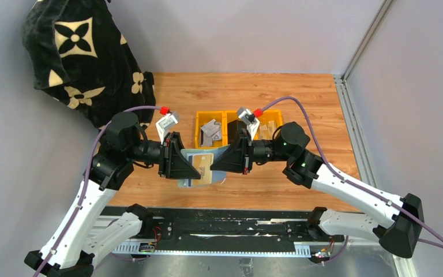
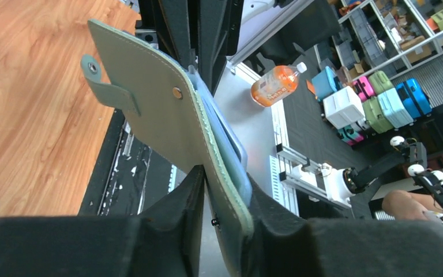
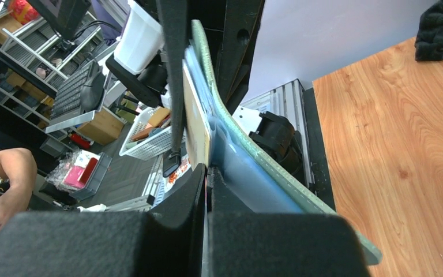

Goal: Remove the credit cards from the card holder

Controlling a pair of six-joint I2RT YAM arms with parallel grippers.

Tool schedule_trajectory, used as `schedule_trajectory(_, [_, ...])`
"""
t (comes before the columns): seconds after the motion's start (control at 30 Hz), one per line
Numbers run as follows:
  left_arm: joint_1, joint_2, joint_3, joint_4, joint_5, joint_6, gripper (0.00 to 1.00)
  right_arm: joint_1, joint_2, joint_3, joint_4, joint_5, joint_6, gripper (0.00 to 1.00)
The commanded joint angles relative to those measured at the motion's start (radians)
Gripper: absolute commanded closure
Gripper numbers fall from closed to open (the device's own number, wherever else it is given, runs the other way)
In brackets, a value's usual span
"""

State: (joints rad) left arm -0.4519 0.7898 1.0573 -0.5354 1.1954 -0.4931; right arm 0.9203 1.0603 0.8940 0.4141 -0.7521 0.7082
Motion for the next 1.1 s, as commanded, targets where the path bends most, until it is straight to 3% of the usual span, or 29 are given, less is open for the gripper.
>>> schedule_trajectory(0.0, [0.0, -0.026, 0.007, 0.071, 0.133, -0.064, 0.77, -0.031, -0.026, -0.026, 0.042, 0.039, 0.01, 1.0])
schedule_trajectory(0.1, [0.0, -0.027, 0.013, 0.07, 0.139, -0.071, 0.82, -0.035, -0.04, -0.043, 0.046, 0.04, 0.015, 1.0])
schedule_trajectory(0.47, [-0.001, -0.029, 0.018, 0.074, 0.127, -0.082, 0.82, -0.043, -0.083, -0.077, 0.062, 0.037, 0.03, 1.0])
schedule_trajectory(0.67, [0.0, -0.022, 0.032, 0.07, 0.063, -0.086, 1.0, -0.043, -0.103, -0.089, 0.033, 0.031, 0.014, 1.0])
schedule_trajectory(0.77, [0.001, -0.006, 0.078, -0.075, -0.018, 0.056, 1.0, -0.043, -0.115, -0.099, 0.043, 0.04, 0.02, 1.0])
schedule_trajectory(0.9, [0.001, 0.019, 0.11, -0.158, -0.094, 0.149, 1.0, -0.037, -0.052, -0.094, 0.148, 0.018, 0.101, 0.78])
schedule_trajectory(1.07, [0.001, 0.019, 0.112, -0.161, -0.118, 0.156, 1.0, -0.026, 0.006, -0.078, 0.242, -0.003, 0.157, 0.64])
